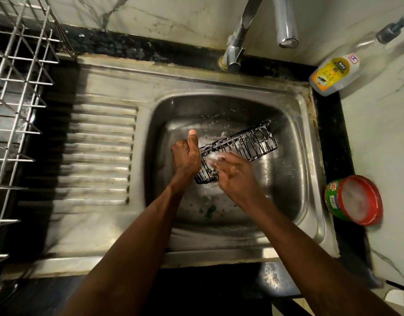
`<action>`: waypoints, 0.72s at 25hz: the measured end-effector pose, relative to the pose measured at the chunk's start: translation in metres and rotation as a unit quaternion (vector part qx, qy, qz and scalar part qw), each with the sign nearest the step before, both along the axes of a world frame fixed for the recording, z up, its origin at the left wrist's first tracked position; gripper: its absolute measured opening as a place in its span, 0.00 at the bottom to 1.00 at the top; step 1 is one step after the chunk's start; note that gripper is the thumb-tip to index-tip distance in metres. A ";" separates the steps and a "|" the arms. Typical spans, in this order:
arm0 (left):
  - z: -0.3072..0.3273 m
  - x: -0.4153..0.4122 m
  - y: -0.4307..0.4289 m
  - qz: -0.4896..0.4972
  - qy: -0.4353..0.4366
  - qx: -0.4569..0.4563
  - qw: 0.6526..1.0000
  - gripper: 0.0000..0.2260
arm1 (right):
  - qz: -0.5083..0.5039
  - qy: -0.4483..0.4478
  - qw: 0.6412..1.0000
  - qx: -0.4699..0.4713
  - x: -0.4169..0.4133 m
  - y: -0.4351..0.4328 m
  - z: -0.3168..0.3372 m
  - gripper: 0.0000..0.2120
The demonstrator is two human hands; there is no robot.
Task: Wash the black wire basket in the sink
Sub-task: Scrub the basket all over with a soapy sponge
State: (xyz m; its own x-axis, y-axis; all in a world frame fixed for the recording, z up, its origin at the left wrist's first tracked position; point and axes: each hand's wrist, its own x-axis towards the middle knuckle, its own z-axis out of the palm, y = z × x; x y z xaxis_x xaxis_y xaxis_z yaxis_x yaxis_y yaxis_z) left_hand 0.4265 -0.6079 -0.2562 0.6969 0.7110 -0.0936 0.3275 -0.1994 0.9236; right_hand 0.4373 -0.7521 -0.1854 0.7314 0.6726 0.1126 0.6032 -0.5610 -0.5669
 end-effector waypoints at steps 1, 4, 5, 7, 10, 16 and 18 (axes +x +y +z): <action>0.001 0.000 0.000 -0.002 -0.012 -0.011 1.000 0.27 | 0.006 -0.004 1.000 0.000 0.009 0.012 -0.001 0.17; 0.004 -0.002 -0.002 -0.006 -0.026 -0.025 0.999 0.27 | -0.009 0.024 1.000 -0.018 0.014 0.017 -0.006 0.13; 0.004 -0.003 -0.003 -0.008 -0.019 -0.013 1.000 0.27 | 0.006 0.020 1.000 -0.021 0.005 0.005 -0.007 0.13; 0.004 -0.002 -0.002 -0.011 0.003 -0.001 1.000 0.27 | 0.037 -0.004 0.999 -0.010 -0.016 -0.015 -0.007 0.15; 0.003 0.001 0.005 -0.011 0.008 -0.028 1.000 0.27 | 0.073 0.008 0.997 -0.022 0.000 0.009 -0.002 0.17; 0.001 -0.003 -0.001 -0.058 -0.019 -0.055 0.997 0.28 | 0.092 0.042 0.994 -0.027 -0.009 -0.038 0.001 0.18; 0.002 -0.003 -0.001 -0.065 -0.031 -0.065 0.995 0.29 | 0.024 -0.007 0.998 -0.056 0.025 -0.021 0.001 0.18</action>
State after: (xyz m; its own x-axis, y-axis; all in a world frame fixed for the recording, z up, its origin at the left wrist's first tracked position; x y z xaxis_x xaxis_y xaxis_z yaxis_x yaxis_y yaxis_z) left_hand 0.4233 -0.6091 -0.2539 0.7900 0.5985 -0.1328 0.2484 -0.1145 0.9619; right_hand 0.4626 -0.7734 -0.1840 0.6965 0.7162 0.0443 0.6387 -0.5906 -0.4932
